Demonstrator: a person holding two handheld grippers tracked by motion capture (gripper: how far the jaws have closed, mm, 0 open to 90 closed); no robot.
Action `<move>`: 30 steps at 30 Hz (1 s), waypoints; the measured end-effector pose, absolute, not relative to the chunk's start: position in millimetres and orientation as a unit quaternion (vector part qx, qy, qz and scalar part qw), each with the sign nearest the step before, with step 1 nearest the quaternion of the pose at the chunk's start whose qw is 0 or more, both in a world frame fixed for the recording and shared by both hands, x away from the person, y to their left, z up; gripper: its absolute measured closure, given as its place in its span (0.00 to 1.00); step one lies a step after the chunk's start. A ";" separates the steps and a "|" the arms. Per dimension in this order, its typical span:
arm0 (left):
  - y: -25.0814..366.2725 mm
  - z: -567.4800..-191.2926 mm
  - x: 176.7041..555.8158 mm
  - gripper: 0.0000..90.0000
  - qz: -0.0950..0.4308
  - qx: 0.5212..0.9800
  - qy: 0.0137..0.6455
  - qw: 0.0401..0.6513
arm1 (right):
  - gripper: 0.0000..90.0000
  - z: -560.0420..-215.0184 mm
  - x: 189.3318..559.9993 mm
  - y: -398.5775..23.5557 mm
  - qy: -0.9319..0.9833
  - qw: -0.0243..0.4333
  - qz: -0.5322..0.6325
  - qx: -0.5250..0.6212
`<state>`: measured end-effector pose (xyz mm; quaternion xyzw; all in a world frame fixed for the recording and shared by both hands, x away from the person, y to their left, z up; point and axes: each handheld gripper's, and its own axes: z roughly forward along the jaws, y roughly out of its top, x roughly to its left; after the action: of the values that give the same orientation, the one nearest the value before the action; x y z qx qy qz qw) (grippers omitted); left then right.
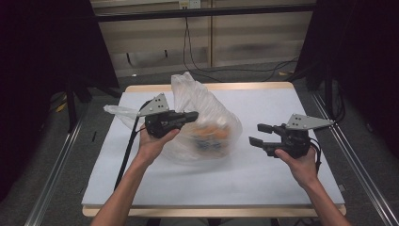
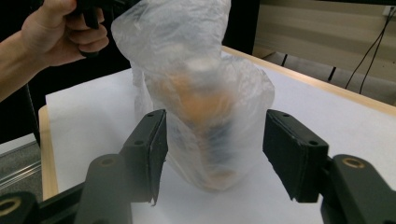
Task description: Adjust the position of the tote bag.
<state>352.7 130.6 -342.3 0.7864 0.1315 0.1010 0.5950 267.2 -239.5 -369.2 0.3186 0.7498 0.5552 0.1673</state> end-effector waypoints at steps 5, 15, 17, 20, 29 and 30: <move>123.4 -341.9 344.9 1.00 0.104 0.799 0.117 0.581 | 0.49 -363.9 272.6 -232.0 0.755 0.163 0.555 0.309; 122.3 -348.2 331.8 1.00 0.097 0.805 0.106 0.575 | 0.51 -353.0 283.1 -215.0 0.757 0.159 0.565 0.287; 120.8 -348.7 329.5 1.00 0.095 0.806 0.102 0.576 | 0.51 -350.1 283.9 -212.0 0.755 0.158 0.570 0.282; 116.5 -350.0 327.1 1.00 0.092 0.808 0.097 0.574 | 0.50 -346.2 285.9 -206.8 0.755 0.160 0.572 0.277; 102.1 -357.4 323.8 1.00 0.078 0.815 0.084 0.568 | 0.48 -325.3 301.0 -182.9 0.760 0.158 0.577 0.255; 101.2 -358.0 323.7 1.00 0.077 0.817 0.081 0.565 | 0.48 -322.5 303.2 -180.1 0.760 0.160 0.577 0.252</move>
<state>323.7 101.2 -358.0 0.8175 0.0810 0.0765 0.5651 303.2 -180.1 -322.5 0.2516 0.7600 0.5774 0.1602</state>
